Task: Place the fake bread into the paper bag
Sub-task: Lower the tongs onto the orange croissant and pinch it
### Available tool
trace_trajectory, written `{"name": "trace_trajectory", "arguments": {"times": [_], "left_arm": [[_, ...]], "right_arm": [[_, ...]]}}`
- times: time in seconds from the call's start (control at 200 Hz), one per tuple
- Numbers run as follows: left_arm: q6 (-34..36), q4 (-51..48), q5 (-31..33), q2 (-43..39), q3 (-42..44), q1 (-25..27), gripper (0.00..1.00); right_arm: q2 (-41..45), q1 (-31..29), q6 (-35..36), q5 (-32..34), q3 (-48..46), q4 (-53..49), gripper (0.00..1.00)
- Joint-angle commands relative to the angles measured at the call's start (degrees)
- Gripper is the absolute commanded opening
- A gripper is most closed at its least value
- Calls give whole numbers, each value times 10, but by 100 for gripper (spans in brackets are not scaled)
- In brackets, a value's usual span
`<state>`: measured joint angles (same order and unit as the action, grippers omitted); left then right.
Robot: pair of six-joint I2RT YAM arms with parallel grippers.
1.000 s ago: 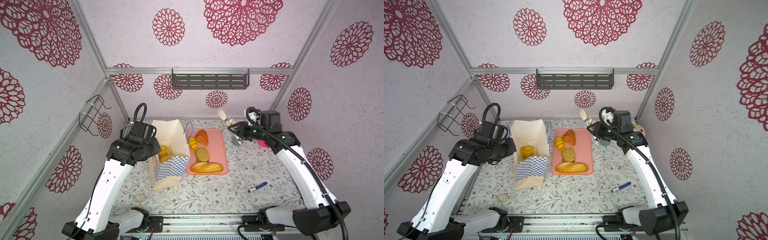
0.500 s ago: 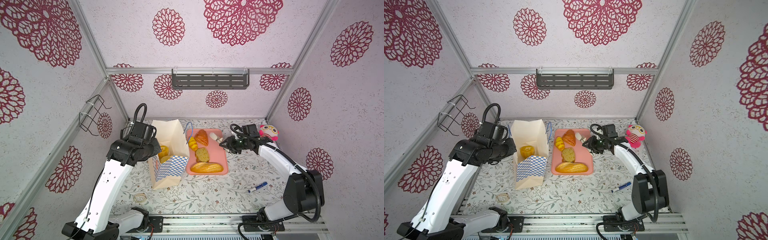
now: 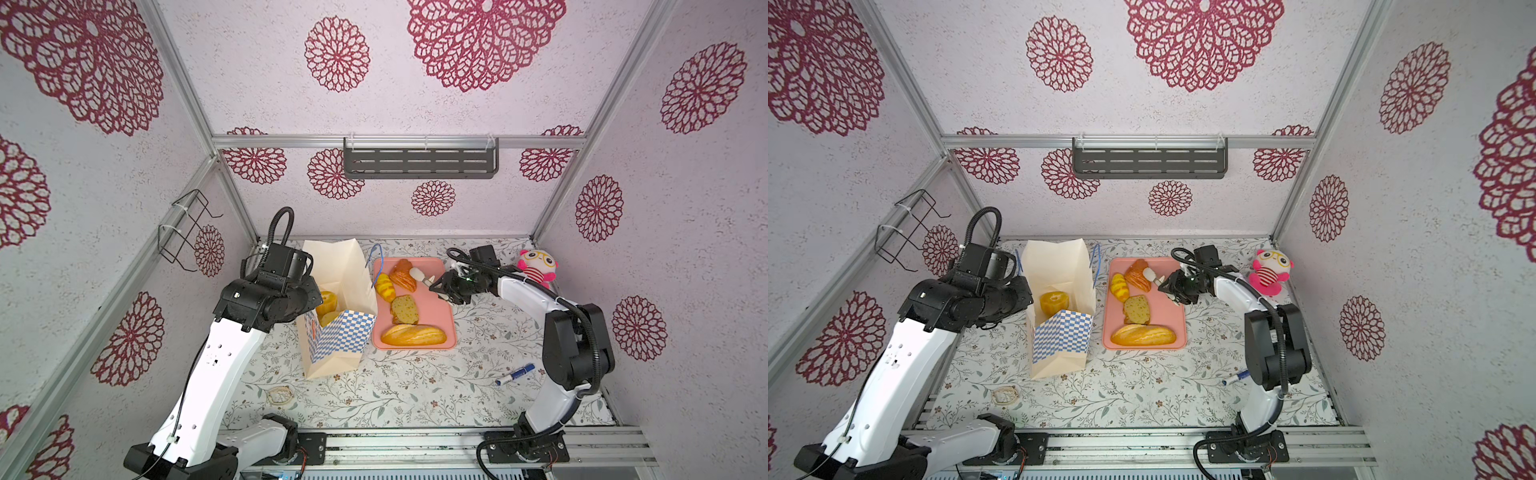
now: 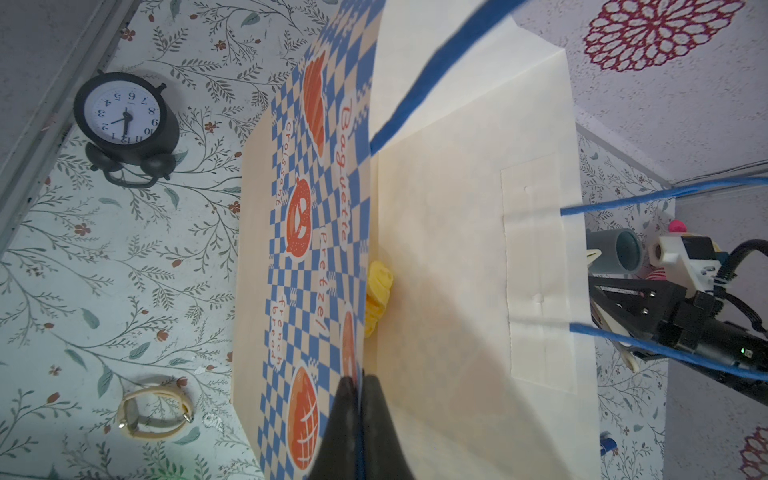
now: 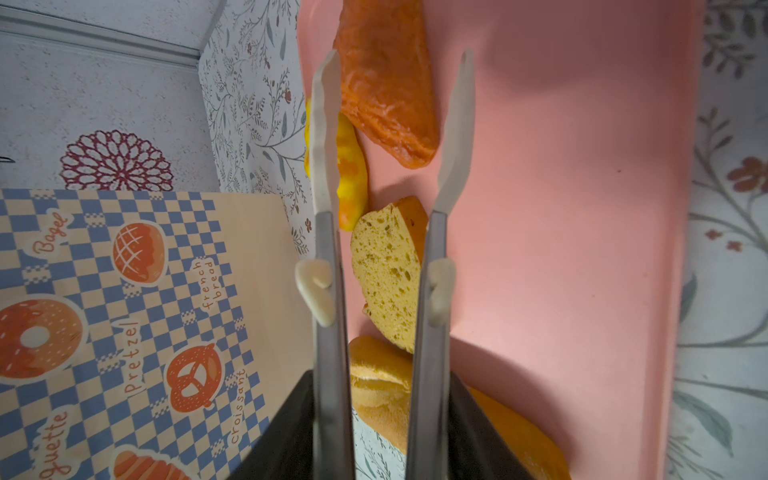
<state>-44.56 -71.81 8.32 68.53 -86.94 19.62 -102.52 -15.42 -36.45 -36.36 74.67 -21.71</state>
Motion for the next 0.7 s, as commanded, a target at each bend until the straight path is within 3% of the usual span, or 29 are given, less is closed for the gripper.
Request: {"name": "trace_trajectory", "arguments": {"times": [0.0, 0.435, 0.53, 0.695], "left_arm": [[-10, 24, 11, -7, 4, 4, 0], [-15, 19, 21, -7, 5, 4, 0], [-16, 19, 21, -5, 4, 4, 0], [-16, 16, 23, -9, 5, 4, 0]], "right_arm": [[-13, -4, 26, -20, 38, 1, 47], [-75, -27, 52, -55, 104, -15, 44], [-81, -30, 50, -55, 103, -12, 39], [-89, -33, 48, -49, 101, -11, 23]]}}
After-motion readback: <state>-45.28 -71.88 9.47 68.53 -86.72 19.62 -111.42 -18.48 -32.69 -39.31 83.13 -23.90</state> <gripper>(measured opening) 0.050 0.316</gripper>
